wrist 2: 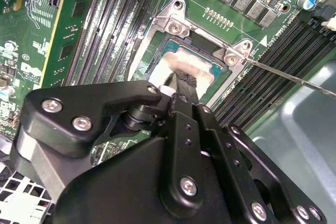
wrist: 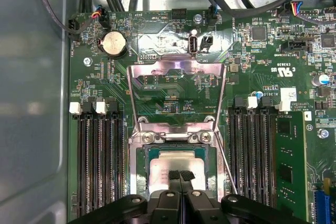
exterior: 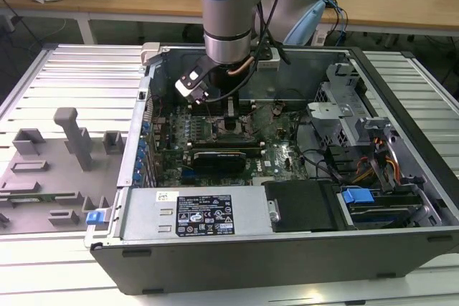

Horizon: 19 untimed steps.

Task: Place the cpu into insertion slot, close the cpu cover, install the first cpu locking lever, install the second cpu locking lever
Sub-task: 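Place the cpu into insertion slot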

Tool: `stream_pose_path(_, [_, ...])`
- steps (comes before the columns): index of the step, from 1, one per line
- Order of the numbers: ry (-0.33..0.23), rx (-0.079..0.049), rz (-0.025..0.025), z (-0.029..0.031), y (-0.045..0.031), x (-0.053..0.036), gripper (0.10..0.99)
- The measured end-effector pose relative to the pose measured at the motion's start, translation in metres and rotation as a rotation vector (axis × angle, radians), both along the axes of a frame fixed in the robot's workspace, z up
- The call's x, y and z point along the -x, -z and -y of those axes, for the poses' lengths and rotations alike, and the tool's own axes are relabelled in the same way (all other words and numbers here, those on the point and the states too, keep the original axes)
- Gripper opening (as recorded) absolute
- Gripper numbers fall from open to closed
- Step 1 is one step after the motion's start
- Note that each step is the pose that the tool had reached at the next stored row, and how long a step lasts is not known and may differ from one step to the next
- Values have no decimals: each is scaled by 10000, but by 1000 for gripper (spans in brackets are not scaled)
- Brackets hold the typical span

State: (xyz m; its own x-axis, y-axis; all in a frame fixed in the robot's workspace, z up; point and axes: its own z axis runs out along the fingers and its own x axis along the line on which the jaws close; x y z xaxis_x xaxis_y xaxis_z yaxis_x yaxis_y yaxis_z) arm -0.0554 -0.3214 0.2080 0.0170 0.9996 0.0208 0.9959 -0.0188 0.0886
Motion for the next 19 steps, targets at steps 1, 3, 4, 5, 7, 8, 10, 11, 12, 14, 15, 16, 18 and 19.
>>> stream_pose_path(1, [0,5,-4,1,-6,1,106])
stream_pose_path(3, [0,1,-1,0,-45,0,106])
stream_pose_path(4, [0,0,0,0,-58,0,106])
stream_pose_path(5, [0,1,-1,0,-76,0,106])
stream_pose_path(7, [0,1,0,0,-118,0,106])
stream_pose_path(8, [0,0,0,0,-142,0,106])
stream_pose_path(10, [0,1,0,0,-186,0,106])
stream_pose_path(11, [0,1,0,0,-194,0,106])
stream_pose_path(12, [0,1,0,0,-200,0,106])
stream_pose_path(14, [0,1,-1,0,-220,0,106])
stream_pose_path(15, [0,2,0,0,-230,0,106])
stream_pose_path(16, [0,2,-1,0,-238,0,106])
stream_pose_path(18, [0,1,0,0,-252,0,106])
stream_pose_path(19, [0,1,0,0,-264,0,106])
